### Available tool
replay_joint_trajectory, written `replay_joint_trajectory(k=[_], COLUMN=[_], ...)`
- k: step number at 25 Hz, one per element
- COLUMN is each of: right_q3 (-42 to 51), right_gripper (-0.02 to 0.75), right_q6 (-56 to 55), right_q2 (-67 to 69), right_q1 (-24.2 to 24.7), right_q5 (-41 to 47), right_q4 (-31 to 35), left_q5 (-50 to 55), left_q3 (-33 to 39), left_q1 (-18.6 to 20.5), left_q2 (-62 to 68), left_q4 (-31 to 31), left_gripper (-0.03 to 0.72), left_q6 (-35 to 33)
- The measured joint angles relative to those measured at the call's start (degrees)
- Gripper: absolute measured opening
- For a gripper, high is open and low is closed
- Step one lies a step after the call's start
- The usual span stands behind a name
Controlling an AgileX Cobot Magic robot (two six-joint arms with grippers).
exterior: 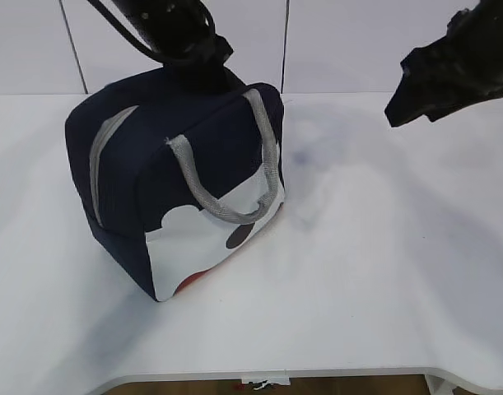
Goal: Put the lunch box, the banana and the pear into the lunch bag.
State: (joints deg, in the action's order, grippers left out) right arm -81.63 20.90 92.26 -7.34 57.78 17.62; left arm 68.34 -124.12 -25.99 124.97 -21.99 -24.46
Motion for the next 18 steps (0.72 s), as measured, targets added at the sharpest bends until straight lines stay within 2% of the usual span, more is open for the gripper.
replay_joint_trajectory(k=[2, 5, 7, 13, 18], right_q3=[-1.9, -3.9, -4.5, -4.8, -3.3], right_gripper=[0.445, 0.445, 0.445, 0.445, 0.445], right_q6=[-3.4, -5.8, -6.7, -9.3, -10.2], right_q2=[-0.1, -0.1, -0.2, -0.7, -4.5], right_q1=[0.0, 0.0, 0.0, 0.0, 0.0], right_q5=[5.3, 11.1, 12.3, 12.9, 13.2], right_q4=[-1.7, -2.5, -2.6, -3.5, -3.5], left_q5=[0.8, 1.5, 1.8, 2.9, 3.3], left_q3=[-0.1, -0.2, -0.2, -0.4, -0.4], left_q1=[0.0, 0.0, 0.0, 0.0, 0.1], left_q2=[0.0, -0.2, -1.1, -6.7, -11.0], left_q4=[0.0, 0.1, 0.2, 2.9, 7.9], left_gripper=[0.139, 0.335, 0.403, 0.433, 0.402], left_q6=[1.0, 1.9, 2.1, 6.0, 10.8])
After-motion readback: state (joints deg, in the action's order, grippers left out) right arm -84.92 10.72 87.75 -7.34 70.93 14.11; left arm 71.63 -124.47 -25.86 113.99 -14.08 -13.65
